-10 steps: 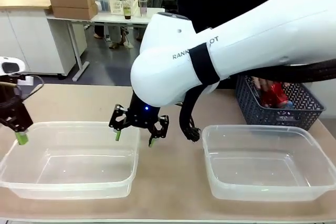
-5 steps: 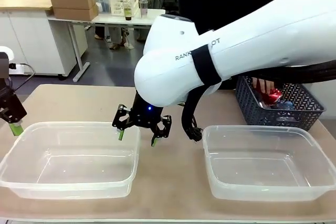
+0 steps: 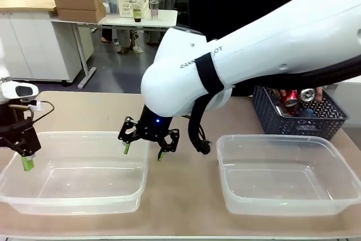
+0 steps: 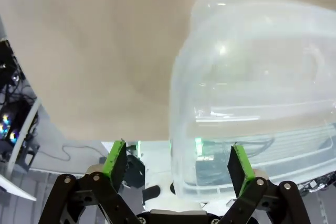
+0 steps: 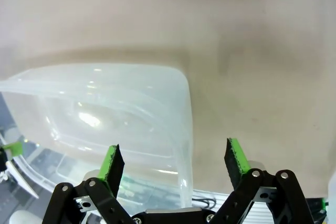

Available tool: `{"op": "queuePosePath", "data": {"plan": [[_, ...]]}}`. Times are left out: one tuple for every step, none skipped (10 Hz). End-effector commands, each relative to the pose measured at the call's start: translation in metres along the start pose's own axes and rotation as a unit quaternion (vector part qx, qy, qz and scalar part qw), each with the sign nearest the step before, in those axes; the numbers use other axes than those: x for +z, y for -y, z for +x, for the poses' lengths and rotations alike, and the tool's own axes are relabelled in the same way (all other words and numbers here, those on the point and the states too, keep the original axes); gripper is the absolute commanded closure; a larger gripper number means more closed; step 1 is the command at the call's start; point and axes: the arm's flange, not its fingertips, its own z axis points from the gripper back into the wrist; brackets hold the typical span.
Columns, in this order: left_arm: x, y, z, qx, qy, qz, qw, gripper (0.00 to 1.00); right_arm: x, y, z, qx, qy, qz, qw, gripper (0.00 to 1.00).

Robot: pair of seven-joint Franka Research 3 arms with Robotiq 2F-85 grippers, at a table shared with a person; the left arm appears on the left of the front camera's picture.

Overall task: Sort the waste into each basket.
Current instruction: Pick up the Organizing box on the left side of the table and lift it.

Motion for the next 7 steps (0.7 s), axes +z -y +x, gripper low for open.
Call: {"op": "queuePosePath", "data": {"plan": [[-0.028,-0.005,-0.01,0.011,0.012,-0.002,1.0,0.0,0.008,-0.005,-0.003,0.001,-0.015,-0.009,1.0,0.0],[-0.032,-0.008,-0.012,0.005,0.025,-0.017,1.0,0.0,0.012,-0.008,-0.005,0.012,-0.02,-0.022,0.999,0.0],[-0.033,-0.012,-0.014,0.003,0.042,-0.029,0.999,0.0,0.015,-0.01,-0.007,0.016,-0.031,-0.036,0.999,0.0],[-0.032,-0.014,-0.016,-0.002,0.06,-0.04,0.997,0.0,0.017,-0.012,-0.008,0.019,-0.03,-0.054,0.998,0.0],[-0.032,-0.017,-0.016,0.001,0.062,-0.039,0.997,0.0,0.017,-0.014,-0.008,0.023,-0.038,-0.063,0.997,0.0],[-0.033,-0.021,-0.015,0.002,0.048,-0.035,0.998,0.0,0.014,-0.017,-0.007,0.023,-0.046,-0.074,0.996,0.0],[-0.034,-0.022,-0.014,-0.003,0.046,-0.036,0.998,0.16,0.009,-0.02,-0.004,0.021,-0.052,-0.081,0.995,0.6]]}}
